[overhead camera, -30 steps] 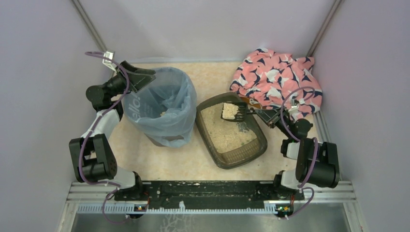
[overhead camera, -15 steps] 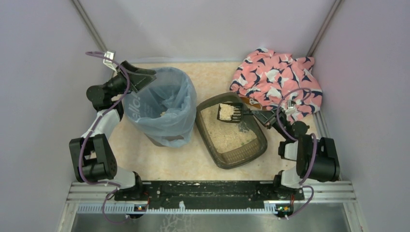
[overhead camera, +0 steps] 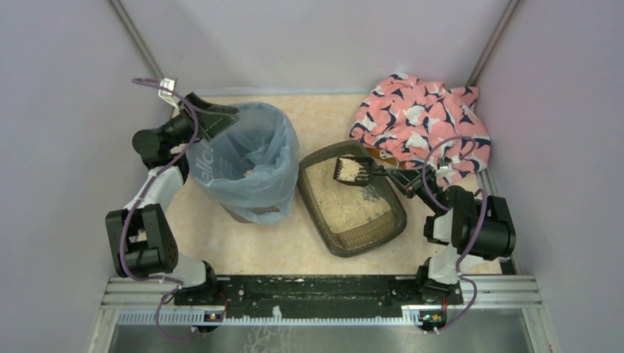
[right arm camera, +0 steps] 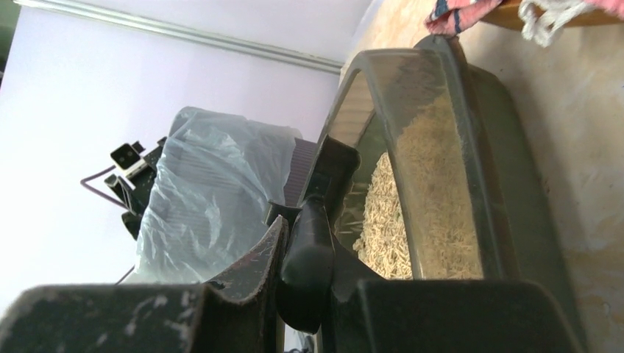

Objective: Clean the litter box

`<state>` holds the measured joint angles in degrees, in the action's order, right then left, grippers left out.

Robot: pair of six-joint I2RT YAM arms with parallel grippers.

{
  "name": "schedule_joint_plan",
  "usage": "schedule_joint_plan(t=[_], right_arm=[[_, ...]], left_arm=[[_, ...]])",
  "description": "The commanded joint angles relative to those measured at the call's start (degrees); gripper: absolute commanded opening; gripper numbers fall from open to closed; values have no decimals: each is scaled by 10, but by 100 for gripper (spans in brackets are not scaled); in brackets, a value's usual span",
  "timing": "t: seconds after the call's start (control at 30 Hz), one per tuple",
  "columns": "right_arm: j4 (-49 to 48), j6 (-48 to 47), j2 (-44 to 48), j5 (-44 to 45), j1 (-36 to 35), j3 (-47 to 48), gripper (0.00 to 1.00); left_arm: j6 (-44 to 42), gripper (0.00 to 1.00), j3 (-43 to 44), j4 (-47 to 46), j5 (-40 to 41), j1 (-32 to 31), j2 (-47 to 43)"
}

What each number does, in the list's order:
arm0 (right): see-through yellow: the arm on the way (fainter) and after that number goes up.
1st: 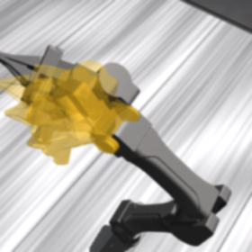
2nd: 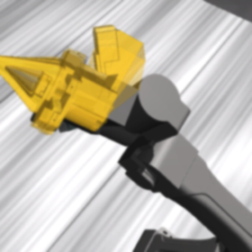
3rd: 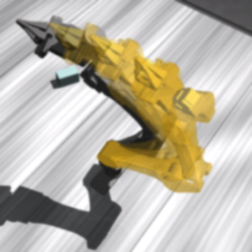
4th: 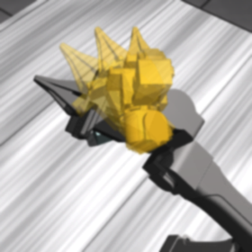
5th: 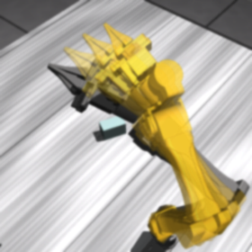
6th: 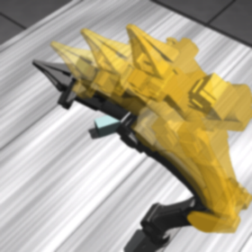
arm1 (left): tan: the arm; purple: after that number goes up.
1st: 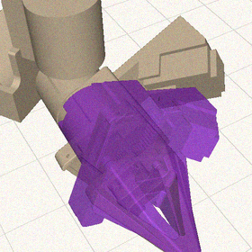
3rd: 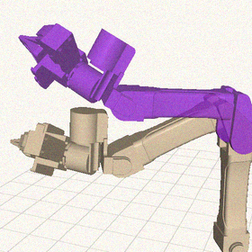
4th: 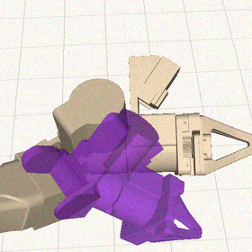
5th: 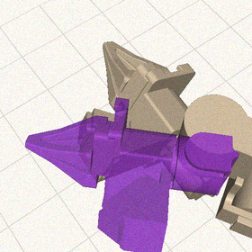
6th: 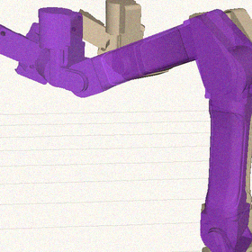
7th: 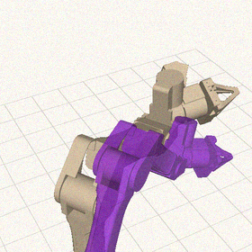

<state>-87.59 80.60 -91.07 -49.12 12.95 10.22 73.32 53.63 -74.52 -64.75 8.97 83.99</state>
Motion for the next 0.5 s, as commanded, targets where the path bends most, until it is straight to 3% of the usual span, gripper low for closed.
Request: schedule_joint_plan(t=[0.0, 0.13, 0.23, 0.33, 0.47], right_arm=[[-110, 6, 15, 0, 3, 8, 0], [-110, 0, 12, -16, 2, 18, 0], [-107, -1, 29, -3, 45, -1, 0], [-109, -5, 23, -15, 9, 16, 0], [-103, -14, 54, 19, 39, -20, 0]], left_arm=[[-11, 99, 7, -9, -6, -5, -5], [-25, 99, 7, 8, -2, -9, -10], [-28, 99, 5, 9, -6, -9, -11], [-33, 99, 7, 17, -1, -10, -12], [-28, 99, 6, 9, -7, -10, -11]])
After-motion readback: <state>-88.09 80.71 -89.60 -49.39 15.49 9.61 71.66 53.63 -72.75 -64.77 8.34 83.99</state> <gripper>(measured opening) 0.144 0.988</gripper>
